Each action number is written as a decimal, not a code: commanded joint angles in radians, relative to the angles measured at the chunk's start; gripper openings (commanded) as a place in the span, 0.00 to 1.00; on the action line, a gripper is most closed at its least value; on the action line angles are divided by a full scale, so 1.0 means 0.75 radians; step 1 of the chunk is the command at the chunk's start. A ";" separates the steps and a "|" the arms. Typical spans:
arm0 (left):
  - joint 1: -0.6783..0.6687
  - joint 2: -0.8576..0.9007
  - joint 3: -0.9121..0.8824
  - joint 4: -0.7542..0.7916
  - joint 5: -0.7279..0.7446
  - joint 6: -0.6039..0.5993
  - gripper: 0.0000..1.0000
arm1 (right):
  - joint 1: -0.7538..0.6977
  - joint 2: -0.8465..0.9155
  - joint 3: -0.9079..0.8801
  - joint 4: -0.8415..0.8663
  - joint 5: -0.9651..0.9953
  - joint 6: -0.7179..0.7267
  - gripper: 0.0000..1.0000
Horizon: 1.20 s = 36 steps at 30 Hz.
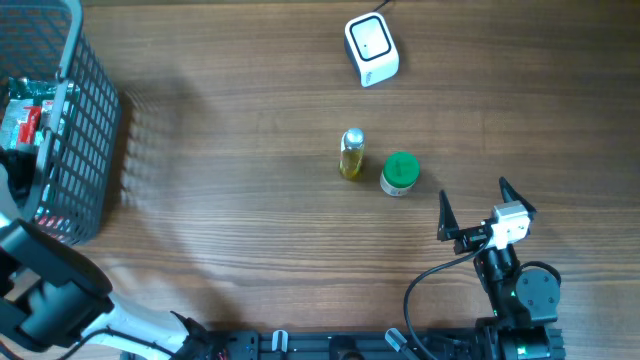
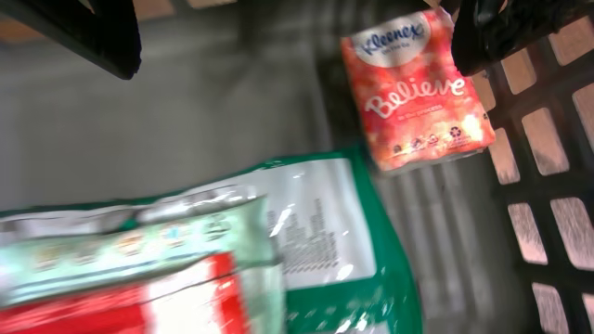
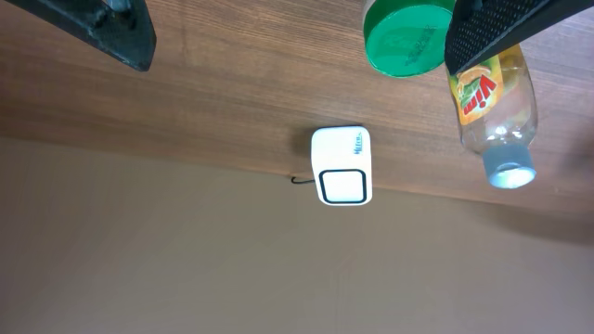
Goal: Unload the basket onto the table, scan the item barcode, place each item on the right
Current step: 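Grasp the red-and-white Bellove tissue pack with the left gripper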
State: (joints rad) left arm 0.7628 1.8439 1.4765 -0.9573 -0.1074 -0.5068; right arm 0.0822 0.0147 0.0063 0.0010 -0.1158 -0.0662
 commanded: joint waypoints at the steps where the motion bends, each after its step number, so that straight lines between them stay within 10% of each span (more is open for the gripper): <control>1: 0.024 0.069 -0.030 -0.004 -0.054 0.006 0.98 | -0.007 -0.001 -0.002 0.008 -0.017 -0.008 1.00; 18: 0.079 0.078 -0.223 0.156 -0.041 -0.104 0.93 | -0.007 0.004 -0.002 0.008 -0.017 -0.008 1.00; 26: 0.071 0.076 -0.225 0.348 0.390 -0.104 0.82 | -0.007 0.004 -0.002 0.008 -0.017 -0.008 1.00; 36: 0.021 0.076 -0.226 0.398 0.387 -0.103 0.78 | -0.007 0.004 -0.002 0.008 -0.017 -0.008 1.00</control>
State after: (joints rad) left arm 0.7971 1.8885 1.3239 -0.6559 0.1230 -0.5674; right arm 0.0822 0.0147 0.0059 0.0006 -0.1158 -0.0666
